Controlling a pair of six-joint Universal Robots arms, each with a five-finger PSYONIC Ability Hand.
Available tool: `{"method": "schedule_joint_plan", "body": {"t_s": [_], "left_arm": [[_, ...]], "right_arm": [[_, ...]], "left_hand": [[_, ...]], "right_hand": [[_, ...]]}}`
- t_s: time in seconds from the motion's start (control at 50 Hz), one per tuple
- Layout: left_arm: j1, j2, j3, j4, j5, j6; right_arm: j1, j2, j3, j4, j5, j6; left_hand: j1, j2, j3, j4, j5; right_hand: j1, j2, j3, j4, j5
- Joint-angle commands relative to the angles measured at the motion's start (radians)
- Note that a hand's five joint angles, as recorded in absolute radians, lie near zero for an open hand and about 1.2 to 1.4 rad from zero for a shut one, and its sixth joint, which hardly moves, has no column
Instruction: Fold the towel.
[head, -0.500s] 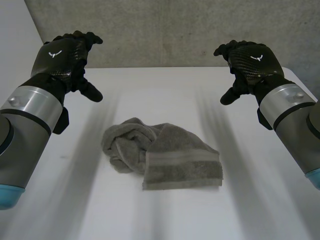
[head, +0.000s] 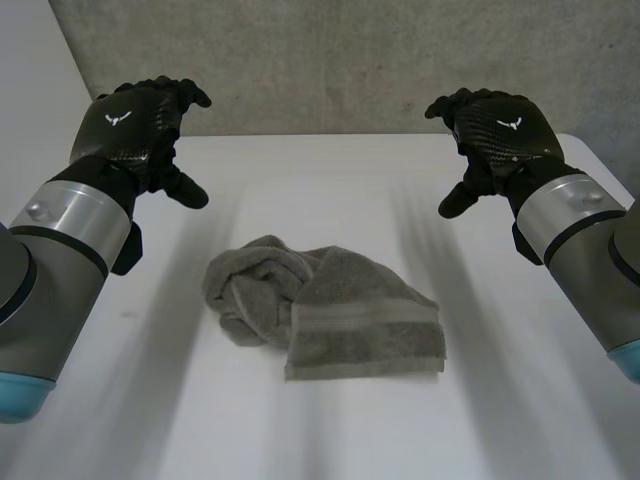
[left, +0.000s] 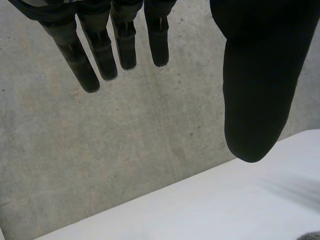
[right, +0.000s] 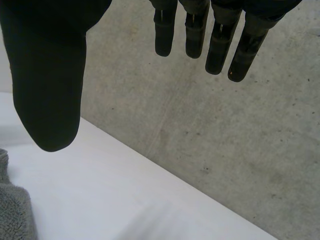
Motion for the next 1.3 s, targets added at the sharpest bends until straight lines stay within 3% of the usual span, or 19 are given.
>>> {"method": "schedule_joint_plan", "body": {"t_s": [0.02,0.12,0.22,0.3,0.42,0.6,0.8,0.88,0.92,0.94,0.96,1.0,1.1,1.2,1.3], "left_arm": [[0.001,-0.005,0.007,0.0,0.002,0.002],[0.004,-0.039,0.034,-0.007,0.002,0.008],[0.03,-0.096,0.071,-0.032,0.051,0.009],[0.127,-0.186,0.109,-0.085,0.182,0.006],[0.187,-0.338,0.184,-0.167,0.327,0.008],[0.202,-0.484,0.249,-0.227,0.353,0.011],[0.187,-0.593,0.27,-0.231,0.374,0.078],[0.182,-0.602,0.281,-0.231,0.368,0.115],[0.178,-0.593,0.284,-0.23,0.367,0.124],[0.178,-0.593,0.284,-0.23,0.367,0.124],[0.17,-0.584,0.287,-0.23,0.365,0.124],[0.162,-0.567,0.29,-0.23,0.364,0.123],[0.152,-0.478,0.273,-0.233,0.361,0.12],[0.13,-0.375,0.243,-0.247,0.359,0.123],[0.099,-0.26,0.18,-0.286,0.358,0.128]], "right_arm": [[0.003,-0.003,0.0,-0.005,-0.001,0.001],[0.018,-0.001,0.005,0.012,0.002,0.014],[0.124,0.039,-0.003,0.061,0.005,0.015],[0.24,0.144,-0.036,0.09,0.006,0.017],[0.357,0.288,-0.075,0.078,0.002,-0.005],[0.423,0.447,-0.132,0.038,0.002,-0.131],[0.425,0.522,-0.13,-0.092,0.108,-0.318],[0.425,0.525,-0.128,-0.107,0.123,-0.364],[0.42,0.52,-0.125,-0.107,0.122,-0.393],[0.42,0.52,-0.125,-0.107,0.122,-0.393],[0.419,0.513,-0.125,-0.104,0.125,-0.402],[0.416,0.5,-0.121,-0.1,0.126,-0.404],[0.396,0.367,-0.073,-0.098,0.126,-0.39],[0.291,0.243,-0.021,-0.077,0.115,-0.391],[0.189,0.189,-0.038,0.157,0.099,-0.391]], "left_hand": [[-0.193,-0.194,-0.193,-0.193,-0.194],[-0.192,-0.193,-0.193,-0.192,-0.193],[-0.175,-0.175,-0.175,-0.175,-0.175],[-0.151,-0.152,-0.152,-0.151,-0.152],[-0.148,-0.149,-0.149,-0.148,-0.149],[-0.11,-0.111,-0.11,-0.11,-0.111],[0.121,0.121,0.121,0.121,0.121],[0.365,0.365,0.365,0.365,0.365],[0.754,0.754,0.754,0.754,0.753],[0.756,0.756,0.756,0.756,0.755],[0.933,0.933,0.933,0.933,0.933],[1.028,1.027,1.027,1.028,1.027],[1.028,1.028,1.028,1.028,1.028],[1.028,1.028,1.028,1.028,1.028],[1.028,1.028,1.028,1.028,1.028]], "right_hand": [[-0.076,-0.119,-0.12,-0.123,-0.118],[-0.076,-0.119,-0.12,-0.123,-0.118],[-0.076,-0.119,-0.12,-0.123,-0.118],[-0.076,-0.119,-0.12,-0.123,-0.118],[-0.076,-0.119,-0.12,-0.123,-0.118],[-0.076,-0.119,-0.12,-0.123,-0.118],[0.266,0.223,0.222,0.219,0.224],[0.419,0.376,0.375,0.372,0.377],[0.784,0.741,0.74,0.736,0.742],[0.786,0.743,0.742,0.738,0.744],[1.01,0.966,0.966,0.962,0.968],[1.145,1.101,1.101,1.097,1.103],[1.146,1.103,1.102,1.099,1.104],[1.146,1.103,1.102,1.099,1.104],[1.146,1.103,1.102,1.099,1.104]]}}
